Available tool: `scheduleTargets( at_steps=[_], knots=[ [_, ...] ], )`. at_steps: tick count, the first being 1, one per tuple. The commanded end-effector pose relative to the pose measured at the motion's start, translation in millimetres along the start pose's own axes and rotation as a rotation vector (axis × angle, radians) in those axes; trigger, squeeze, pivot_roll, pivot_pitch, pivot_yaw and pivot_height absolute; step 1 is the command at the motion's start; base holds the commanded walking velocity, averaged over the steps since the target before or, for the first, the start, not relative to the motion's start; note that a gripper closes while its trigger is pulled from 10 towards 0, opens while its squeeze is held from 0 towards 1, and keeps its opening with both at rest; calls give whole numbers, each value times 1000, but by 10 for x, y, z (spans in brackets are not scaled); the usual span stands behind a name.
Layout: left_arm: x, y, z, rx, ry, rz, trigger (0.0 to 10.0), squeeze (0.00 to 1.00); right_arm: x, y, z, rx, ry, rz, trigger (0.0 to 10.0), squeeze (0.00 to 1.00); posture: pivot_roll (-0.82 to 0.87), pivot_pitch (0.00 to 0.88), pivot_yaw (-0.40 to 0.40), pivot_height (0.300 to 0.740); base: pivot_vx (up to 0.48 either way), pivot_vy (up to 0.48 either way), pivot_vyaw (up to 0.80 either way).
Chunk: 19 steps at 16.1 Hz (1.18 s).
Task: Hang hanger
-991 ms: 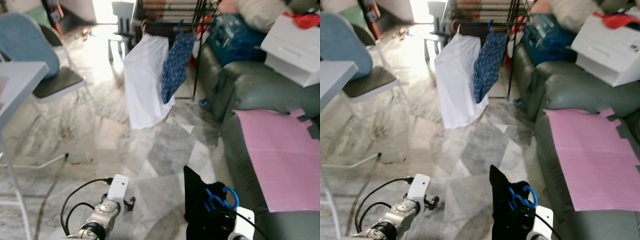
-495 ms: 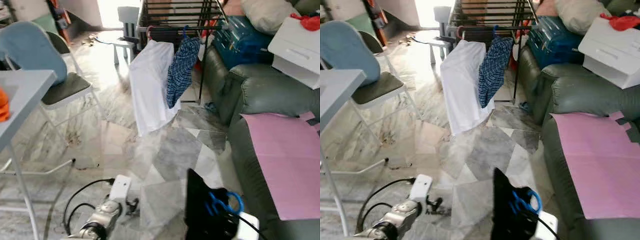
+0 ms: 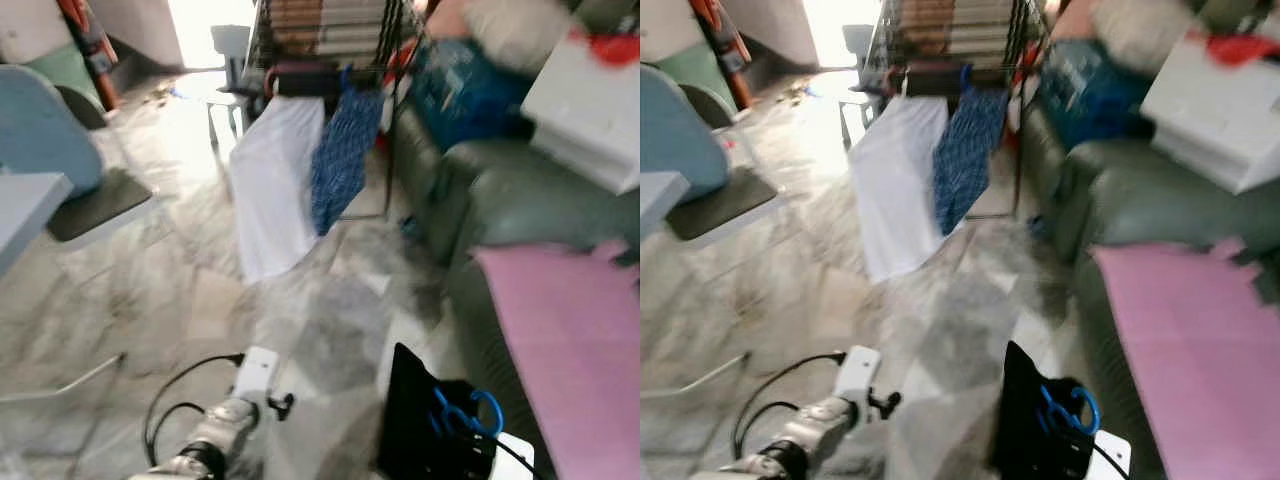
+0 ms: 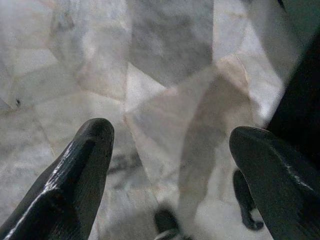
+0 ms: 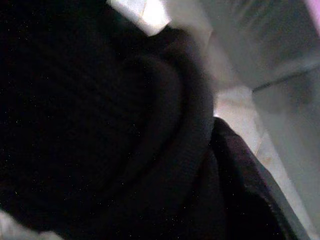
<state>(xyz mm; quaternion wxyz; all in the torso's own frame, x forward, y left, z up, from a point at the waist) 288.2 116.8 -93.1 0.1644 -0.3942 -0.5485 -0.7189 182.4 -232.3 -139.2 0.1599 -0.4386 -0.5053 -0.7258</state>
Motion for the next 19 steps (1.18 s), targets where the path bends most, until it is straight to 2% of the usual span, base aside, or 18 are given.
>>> scheduleTargets(
  at_steps=[1,4,8,15,19],
  knots=[
    [24,-77,116,-2,23,20,10000,0,-3,-14,123,-13,24,-4,10000,0,-86,0,13,740,412,0,0],
    [23,-79,115,-3,25,23,10000,0,3,-36,92,-16,15,1,10000,0,-86,0,13,740,410,0,0],
    [31,-159,165,-9,62,73,10000,0,1,-24,81,-19,15,-1,10000,0,-68,0,5,740,393,275,0],
    [84,-298,337,-26,103,107,10000,0,-22,59,192,11,51,-16,10000,0,-35,0,-9,740,381,291,0],
    [56,-221,256,10,82,85,10000,0,-13,92,42,-34,-15,-43,10000,0,-51,0,-2,740,384,287,0]
  ],
)
Point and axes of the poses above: a point about 5 cm out from each wrist's last joint towards the gripper, its own x axis pointing back from the gripper into the wrist, its own y axis along the axis of the wrist's last joint, z = x × y, the point moved 6 cm from there along -x, pointing out of the wrist towards the gripper, and after that the axes turned 7 degrees about -x, right-handed, at the moved point
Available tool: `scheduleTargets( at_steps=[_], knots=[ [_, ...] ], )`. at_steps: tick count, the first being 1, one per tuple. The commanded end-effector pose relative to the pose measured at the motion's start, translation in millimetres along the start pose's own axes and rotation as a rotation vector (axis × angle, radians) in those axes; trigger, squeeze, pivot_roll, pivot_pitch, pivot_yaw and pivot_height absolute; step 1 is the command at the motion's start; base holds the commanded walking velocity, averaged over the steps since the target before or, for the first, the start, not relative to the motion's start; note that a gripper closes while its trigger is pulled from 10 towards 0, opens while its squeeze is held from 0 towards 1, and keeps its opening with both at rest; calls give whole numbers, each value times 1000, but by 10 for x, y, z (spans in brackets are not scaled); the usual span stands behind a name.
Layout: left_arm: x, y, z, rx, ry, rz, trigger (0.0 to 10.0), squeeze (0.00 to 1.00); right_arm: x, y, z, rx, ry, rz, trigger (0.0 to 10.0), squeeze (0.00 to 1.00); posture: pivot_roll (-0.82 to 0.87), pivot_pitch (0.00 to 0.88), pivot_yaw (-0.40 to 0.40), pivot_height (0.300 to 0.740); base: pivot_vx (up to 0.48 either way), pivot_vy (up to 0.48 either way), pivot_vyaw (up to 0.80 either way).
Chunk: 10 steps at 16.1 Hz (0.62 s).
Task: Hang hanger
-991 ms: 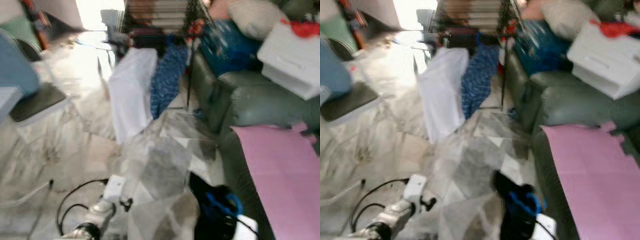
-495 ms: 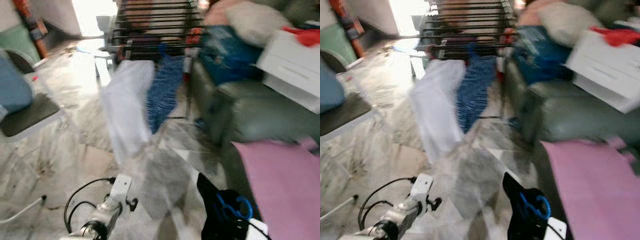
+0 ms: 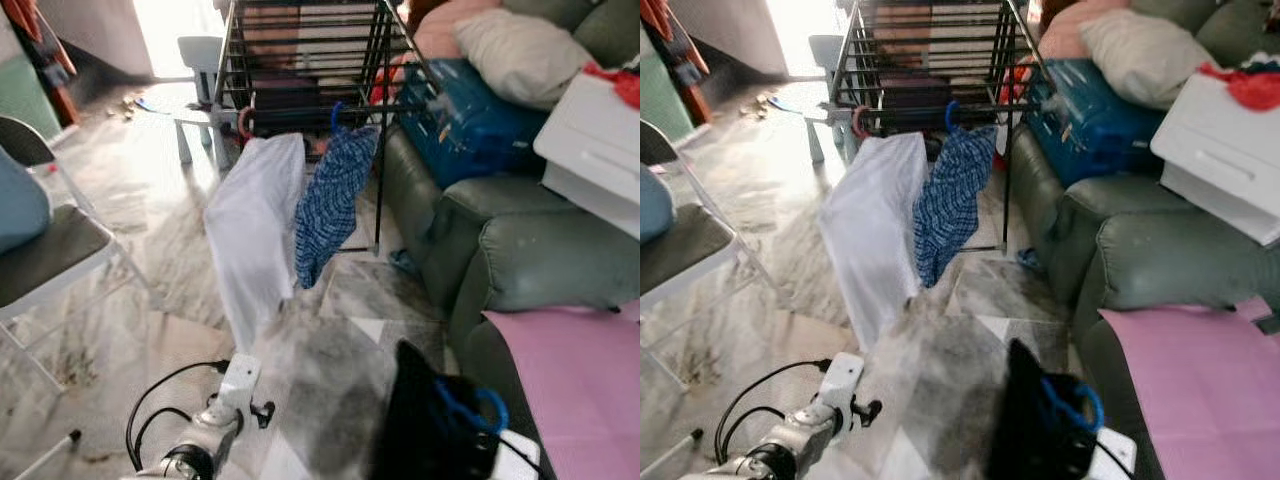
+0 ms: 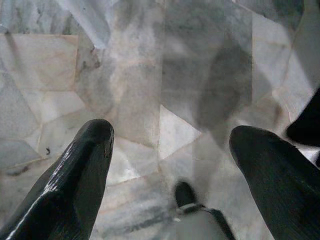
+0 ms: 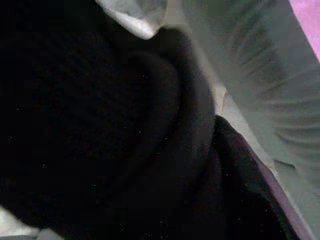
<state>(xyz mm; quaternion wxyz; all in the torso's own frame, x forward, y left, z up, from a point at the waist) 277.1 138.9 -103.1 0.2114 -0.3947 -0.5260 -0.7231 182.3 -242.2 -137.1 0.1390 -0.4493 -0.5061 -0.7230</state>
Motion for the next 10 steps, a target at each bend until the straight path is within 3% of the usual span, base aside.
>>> scheduleTargets(
  at_steps=[1,4,10],
  knots=[
    [8,8,88,8,14,-4,10000,0,-5,36,118,-17,21,-25,10000,0,-58,0,3,740,390,277,0],
    [-7,89,-30,-31,-21,-21,10000,0,-4,54,97,-16,15,-36,10000,0,-73,0,9,740,477,0,0],
    [-9,100,-43,-21,-24,-19,10000,0,-1,60,107,-6,16,-44,10000,0,-76,0,15,740,471,0,0]
  ],
)
Point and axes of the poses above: a point about 5 cm out from each wrist's last joint towards the gripper, its own x axis pointing back from the gripper into the wrist, its own y axis along the axis of the wrist's last joint, z = x × y, the point moved 6 cm from there along -x, pointing out of the wrist towards the gripper, and after that the axes turned 7 degrees about -x, right-handed, at the moved point
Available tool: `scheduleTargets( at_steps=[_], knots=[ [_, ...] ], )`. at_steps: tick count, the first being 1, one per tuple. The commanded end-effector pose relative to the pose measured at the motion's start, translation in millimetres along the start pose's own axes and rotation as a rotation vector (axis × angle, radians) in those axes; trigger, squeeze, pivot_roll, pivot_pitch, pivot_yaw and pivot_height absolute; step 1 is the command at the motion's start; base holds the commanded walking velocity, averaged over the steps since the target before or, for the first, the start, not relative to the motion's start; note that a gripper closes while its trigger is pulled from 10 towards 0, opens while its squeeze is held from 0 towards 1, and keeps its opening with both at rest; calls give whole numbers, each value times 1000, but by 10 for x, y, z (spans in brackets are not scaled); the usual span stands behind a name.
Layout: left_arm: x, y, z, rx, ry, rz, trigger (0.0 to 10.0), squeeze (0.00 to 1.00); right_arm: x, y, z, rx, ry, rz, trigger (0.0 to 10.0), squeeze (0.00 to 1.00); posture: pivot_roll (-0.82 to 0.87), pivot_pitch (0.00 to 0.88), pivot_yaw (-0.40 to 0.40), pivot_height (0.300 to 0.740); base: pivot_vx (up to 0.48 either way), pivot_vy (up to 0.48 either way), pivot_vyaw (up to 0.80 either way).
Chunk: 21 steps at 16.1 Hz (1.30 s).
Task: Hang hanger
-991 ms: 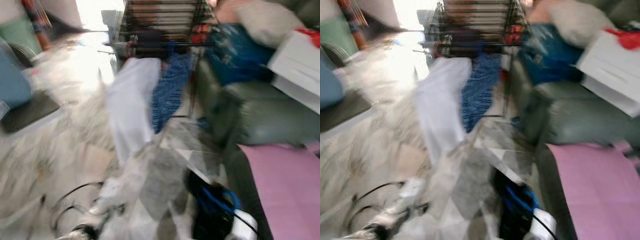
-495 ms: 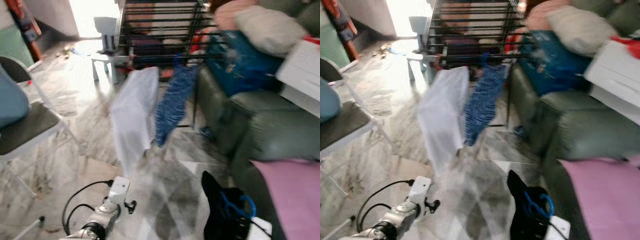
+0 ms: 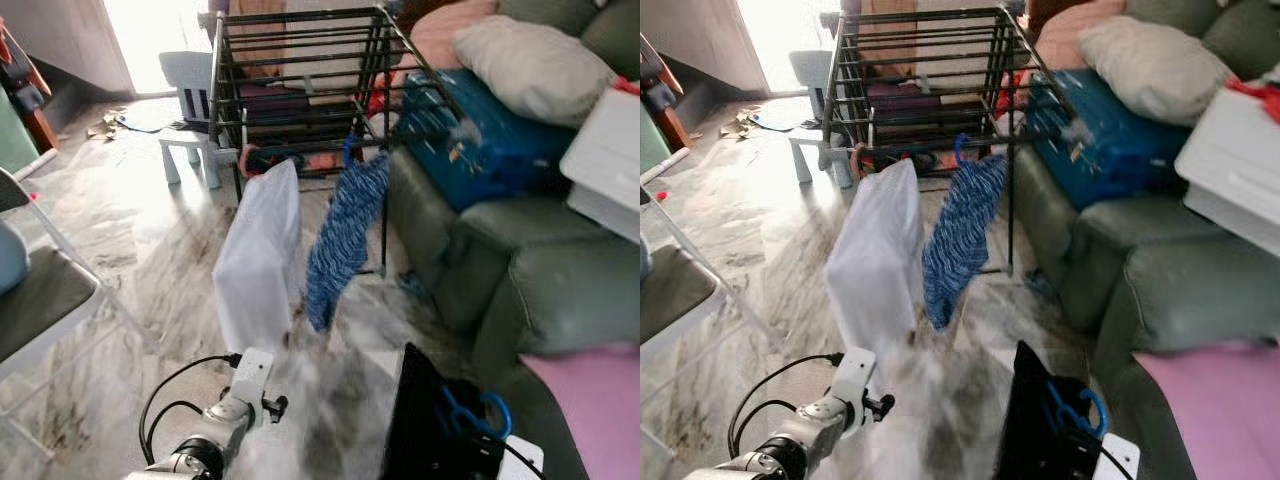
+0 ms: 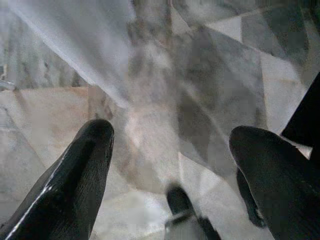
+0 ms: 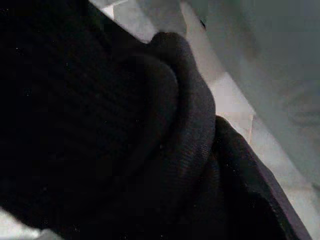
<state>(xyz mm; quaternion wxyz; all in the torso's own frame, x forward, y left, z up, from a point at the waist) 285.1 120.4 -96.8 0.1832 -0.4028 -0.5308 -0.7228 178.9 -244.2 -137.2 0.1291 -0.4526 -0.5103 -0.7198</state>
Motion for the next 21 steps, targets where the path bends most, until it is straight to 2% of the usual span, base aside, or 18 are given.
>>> scheduleTargets(
  at_steps=[1,7,13,19,21],
  knots=[
    [16,-78,90,-2,20,20,10000,0,-13,78,144,-2,36,-33,10000,0,-75,0,15,740,480,0,0],
    [31,-177,116,-4,25,38,10000,0,-13,90,160,22,38,-40,10000,0,-74,0,15,740,480,0,0],
    [28,-172,103,2,28,36,10000,0,-13,121,183,64,48,-57,10000,0,-70,0,13,740,480,0,0],
    [37,-192,161,19,50,40,10000,0,-36,561,8,51,-16,-206,10000,0,-57,0,16,740,0,0,0],
    [41,-196,191,19,60,39,10000,0,-44,747,-8,87,-19,-252,10000,0,-49,0,16,740,0,0,0]
  ],
)
Point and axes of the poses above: a point about 5 cm out from each wrist's last joint towards the gripper, its own x axis pointing back from the gripper into the wrist, its own y axis along the axis of the wrist's last joint, z = x × y, the point moved 6 cm from there along -x, pointing out of the wrist towards the gripper, and after that the axes turned 7 degrees about -x, right-handed, at the moved point
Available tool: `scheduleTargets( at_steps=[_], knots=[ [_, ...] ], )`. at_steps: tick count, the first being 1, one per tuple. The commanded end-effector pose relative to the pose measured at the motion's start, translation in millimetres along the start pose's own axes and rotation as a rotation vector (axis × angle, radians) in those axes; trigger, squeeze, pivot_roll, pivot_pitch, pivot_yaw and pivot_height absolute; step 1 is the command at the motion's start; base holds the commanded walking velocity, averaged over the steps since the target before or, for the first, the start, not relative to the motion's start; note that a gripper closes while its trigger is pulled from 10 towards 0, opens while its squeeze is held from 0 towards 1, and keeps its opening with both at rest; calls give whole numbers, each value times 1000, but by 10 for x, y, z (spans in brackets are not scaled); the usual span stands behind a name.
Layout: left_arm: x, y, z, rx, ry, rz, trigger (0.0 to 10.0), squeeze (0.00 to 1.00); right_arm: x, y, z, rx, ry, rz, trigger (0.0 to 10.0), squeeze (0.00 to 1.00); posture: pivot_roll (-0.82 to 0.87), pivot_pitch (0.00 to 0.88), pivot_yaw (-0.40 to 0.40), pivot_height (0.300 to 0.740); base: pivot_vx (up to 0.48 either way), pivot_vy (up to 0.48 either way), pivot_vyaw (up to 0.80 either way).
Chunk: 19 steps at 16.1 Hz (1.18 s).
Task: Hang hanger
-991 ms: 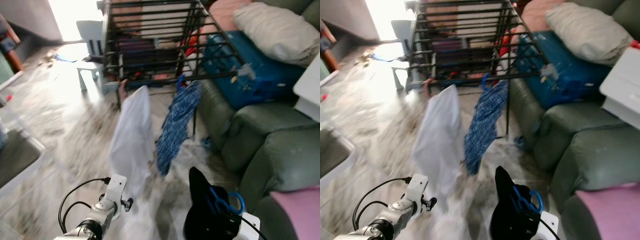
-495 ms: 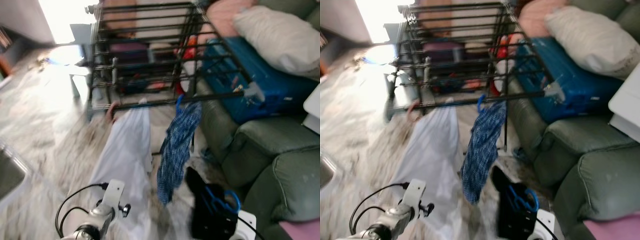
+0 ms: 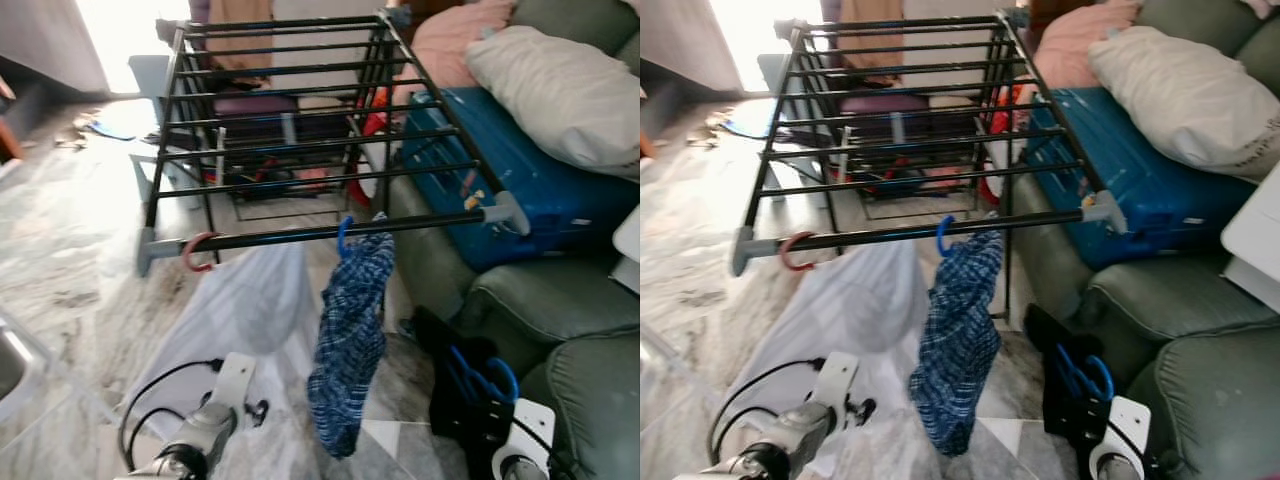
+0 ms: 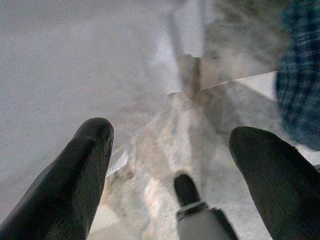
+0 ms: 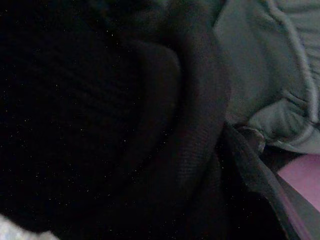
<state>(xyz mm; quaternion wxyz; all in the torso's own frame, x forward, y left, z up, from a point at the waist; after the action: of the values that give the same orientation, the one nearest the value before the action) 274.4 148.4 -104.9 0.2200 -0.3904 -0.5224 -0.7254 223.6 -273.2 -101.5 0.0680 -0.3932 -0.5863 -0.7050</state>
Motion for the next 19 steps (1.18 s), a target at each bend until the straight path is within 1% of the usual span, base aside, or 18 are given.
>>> scheduleTargets(
  at_steps=[1,2,3,4,5,6,9,10,11,12,13,14,15,17,19],
  knots=[
    [-2,24,5,-4,2,-5,10000,0,-63,339,-47,22,-2,-104,10000,0,-43,0,16,740,0,0,0],
    [0,19,17,-6,4,-4,10000,0,-83,460,-34,47,10,-136,10000,0,-39,0,15,740,0,0,0],
    [2,11,31,-7,7,-2,10000,0,-105,644,6,54,35,-186,10000,0,-34,0,15,740,0,0,0],
    [2,10,36,-7,8,-2,10000,0,-109,686,16,52,41,-198,10000,0,-34,0,15,740,0,0,0],
    [6,3,61,0,12,-4,10000,0,-134,913,69,85,64,-248,10000,0,-26,0,13,740,0,0,0],
    [9,2,80,-2,12,-8,10000,0,-143,1086,128,97,87,-289,10000,0,-19,0,11,740,0,0,0],
    [19,-19,136,0,18,-8,10000,0,-162,1488,326,137,140,-353,10000,0,2,0,5,740,0,0,0],
    [22,-30,156,2,20,-7,10000,0,-162,1677,406,136,148,-382,10000,0,15,0,2,740,0,0,0],
    [24,-37,166,2,21,-6,10000,0,-159,1737,437,127,152,-391,10000,0,22,0,-1,740,0,0,0],
    [28,-46,186,4,23,-5,10000,0,-152,1899,504,132,145,-417,10000,0,32,0,-4,740,0,0,0],
    [30,-52,197,6,25,-5,10000,0,-148,1987,535,120,136,-428,10000,0,36,0,-5,740,0,0,0],
    [36,-66,224,8,29,-3,10000,0,-132,2155,619,71,125,-448,10000,0,51,0,-11,740,0,0,0],
    [39,-65,247,11,31,-5,10000,0,-101,2274,741,20,145,-466,10000,0,60,0,-14,740,0,0,0],
    [41,-66,257,12,32,-6,10000,0,-78,2340,857,3,142,-474,10000,0,68,0,-18,740,0,0,0],
    [41,-60,262,14,33,-7,10000,0,-68,2374,919,-14,133,-473,10000,0,72,0,-19,740,0,0,0]
  ],
)
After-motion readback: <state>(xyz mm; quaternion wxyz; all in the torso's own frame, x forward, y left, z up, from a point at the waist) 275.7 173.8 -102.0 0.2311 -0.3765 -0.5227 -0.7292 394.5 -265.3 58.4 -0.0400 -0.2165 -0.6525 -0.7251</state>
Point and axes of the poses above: a point about 5 cm out from each wrist's last joint towards the gripper, its own x axis pointing back from the gripper into the wrist, its own y axis along the axis of the wrist's last joint, z = x × y, the point moved 6 cm from there along -x, pointing out of the wrist towards the gripper, and after that the axes turned 7 degrees about -x, right-handed, at the moved point
